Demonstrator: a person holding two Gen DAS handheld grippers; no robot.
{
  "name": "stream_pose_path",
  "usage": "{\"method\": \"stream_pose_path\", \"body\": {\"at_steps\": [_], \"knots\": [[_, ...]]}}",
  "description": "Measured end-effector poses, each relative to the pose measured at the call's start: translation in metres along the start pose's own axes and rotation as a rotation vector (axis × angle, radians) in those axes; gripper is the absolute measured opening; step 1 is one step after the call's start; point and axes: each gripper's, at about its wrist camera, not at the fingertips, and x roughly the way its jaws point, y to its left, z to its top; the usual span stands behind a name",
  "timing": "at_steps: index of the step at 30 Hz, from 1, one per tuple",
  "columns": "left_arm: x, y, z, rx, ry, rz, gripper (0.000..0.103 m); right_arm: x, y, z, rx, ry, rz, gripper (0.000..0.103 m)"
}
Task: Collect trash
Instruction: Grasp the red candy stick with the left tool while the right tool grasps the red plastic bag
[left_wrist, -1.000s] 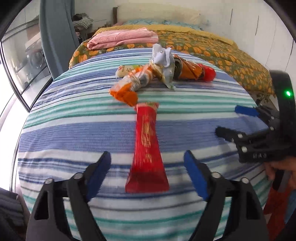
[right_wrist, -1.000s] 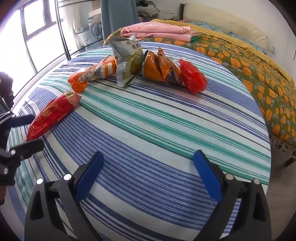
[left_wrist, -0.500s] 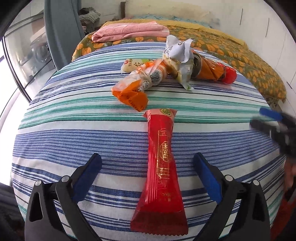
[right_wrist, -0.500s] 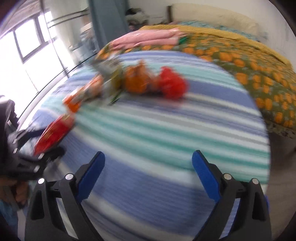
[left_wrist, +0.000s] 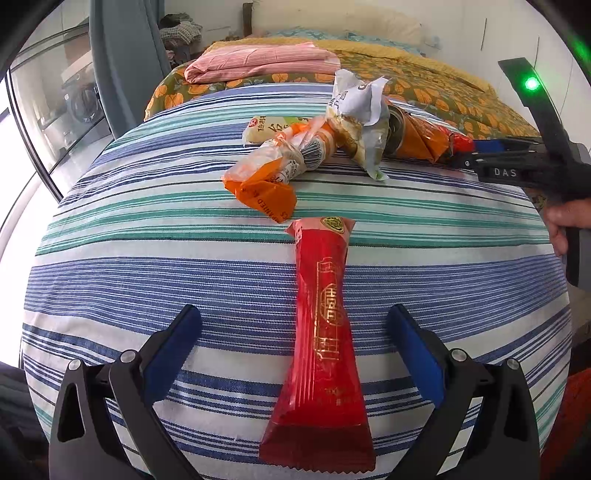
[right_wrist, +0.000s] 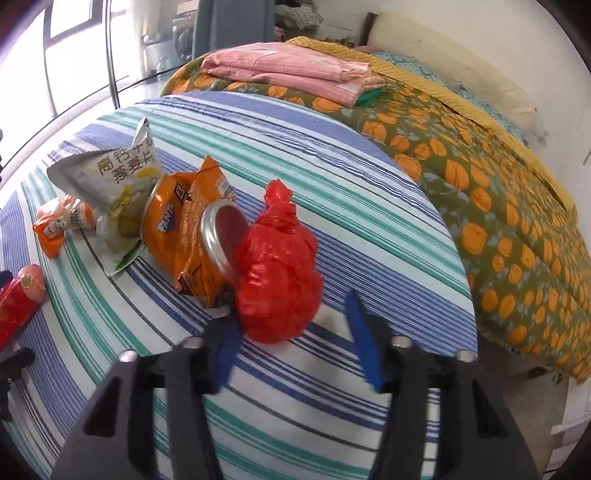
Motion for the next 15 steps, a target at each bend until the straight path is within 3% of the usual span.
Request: {"method": "stream_pose_path", "body": {"at_steps": [2,5,10,15], "knots": [[0.0,0.0,0.0,0.0,0.0,0.0,0.098,-0.003,-0.004,-0.003,0.019,-0.005,0.02,0.024],[0.0,0.0,0.0,0.001,0.0,0.0,0.098,-0.014,-0.015,-0.012,0.081,-0.031,0.035,0.022],[0.0,0.0,0.0,0.001,0.0,0.0,0.098,-0.056,-0.021,-0.059,0.126,-0.032,0.132,0.022],[0.0,0.0,0.0,0.001,-0.001,0.005,0.098,-0.094,0.006,-0.11,0.114,0.01,0.222,0.022]]}}
